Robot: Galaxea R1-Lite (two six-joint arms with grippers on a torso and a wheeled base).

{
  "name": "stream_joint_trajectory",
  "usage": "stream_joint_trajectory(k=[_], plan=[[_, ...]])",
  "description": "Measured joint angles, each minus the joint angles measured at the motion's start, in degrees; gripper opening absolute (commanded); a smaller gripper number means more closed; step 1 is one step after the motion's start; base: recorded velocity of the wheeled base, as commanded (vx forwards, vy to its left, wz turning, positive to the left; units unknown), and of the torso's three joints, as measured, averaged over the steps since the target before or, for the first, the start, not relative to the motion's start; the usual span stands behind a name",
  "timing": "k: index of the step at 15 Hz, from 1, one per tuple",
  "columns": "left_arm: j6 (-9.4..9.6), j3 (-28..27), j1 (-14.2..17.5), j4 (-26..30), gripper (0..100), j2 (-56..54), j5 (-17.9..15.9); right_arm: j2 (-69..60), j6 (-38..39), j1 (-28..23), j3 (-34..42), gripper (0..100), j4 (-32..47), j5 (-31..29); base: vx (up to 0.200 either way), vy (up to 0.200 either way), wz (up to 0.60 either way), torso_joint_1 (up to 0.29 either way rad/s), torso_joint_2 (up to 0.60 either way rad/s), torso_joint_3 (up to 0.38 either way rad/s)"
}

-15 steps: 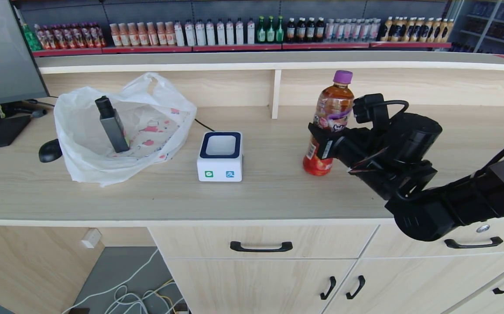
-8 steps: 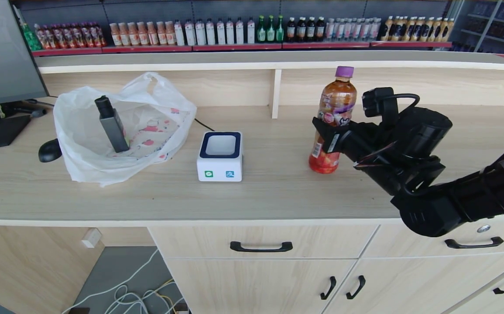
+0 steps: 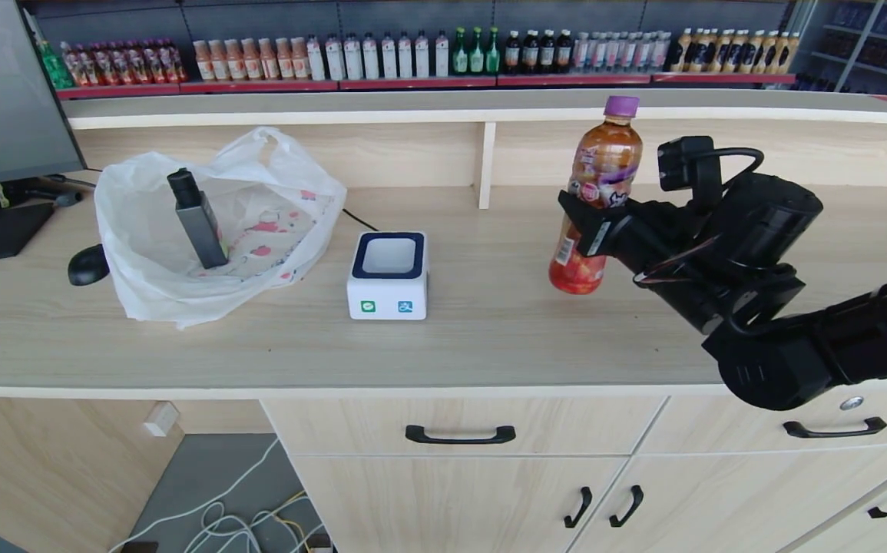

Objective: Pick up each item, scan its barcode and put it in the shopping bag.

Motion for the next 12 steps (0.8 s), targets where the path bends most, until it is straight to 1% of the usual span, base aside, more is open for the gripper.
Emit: stream_joint_trajectory(k=[5, 12], plan=[[-0.02, 0.0, 0.0, 0.0, 100, 0.0, 0.0, -2.44, -0.02, -0.05, 0.09, 0, 0.41, 1.9, 0.0, 0.0, 0.0, 0.0, 0.0, 0.0], [-0.02, 0.0, -0.02, 0.0, 100, 0.0, 0.0, -9.61, 2.3, 0.06, 1.43, 0, 4.28, 3.29, 0.0, 0.0, 0.0, 0.0, 0.0, 0.0]])
